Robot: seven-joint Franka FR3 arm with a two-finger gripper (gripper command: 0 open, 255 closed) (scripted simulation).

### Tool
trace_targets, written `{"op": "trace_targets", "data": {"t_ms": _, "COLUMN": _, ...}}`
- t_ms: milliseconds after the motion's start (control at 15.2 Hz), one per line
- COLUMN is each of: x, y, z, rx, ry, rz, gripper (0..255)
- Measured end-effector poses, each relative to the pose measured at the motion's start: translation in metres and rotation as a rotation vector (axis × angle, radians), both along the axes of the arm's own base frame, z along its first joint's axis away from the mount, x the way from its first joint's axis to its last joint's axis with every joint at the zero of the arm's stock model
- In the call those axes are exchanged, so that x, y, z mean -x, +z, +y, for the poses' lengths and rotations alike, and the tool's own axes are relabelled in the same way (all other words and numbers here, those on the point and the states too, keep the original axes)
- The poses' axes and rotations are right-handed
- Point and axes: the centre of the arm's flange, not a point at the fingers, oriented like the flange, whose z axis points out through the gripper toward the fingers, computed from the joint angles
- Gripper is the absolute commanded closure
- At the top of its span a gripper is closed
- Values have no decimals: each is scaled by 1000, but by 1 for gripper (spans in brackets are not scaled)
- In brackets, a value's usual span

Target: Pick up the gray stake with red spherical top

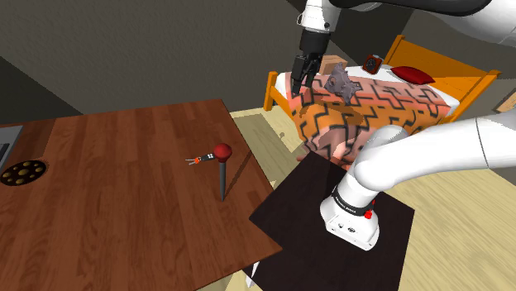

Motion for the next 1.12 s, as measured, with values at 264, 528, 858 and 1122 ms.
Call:
{"op": "trace_targets", "data": {"t_ms": 264, "x": -12, "y": -9, "z": 23, "rx": -1, "ry": -8, "rz": 24, "gripper": 0}}
{"op": "trace_targets", "data": {"t_ms": 528, "x": -38, "y": -31, "z": 66, "rx": -5, "ry": -26, "rz": 69, "gripper": 0}}
{"op": "trace_targets", "data": {"t_ms": 858, "x": -71, "y": -57, "z": 121, "rx": -10, "ry": -47, "rz": 126, "gripper": 0}}
{"op": "trace_targets", "data": {"t_ms": 1122, "x": -93, "y": -81, "z": 166, "rx": -13, "ry": -65, "rz": 172, "gripper": 0}}
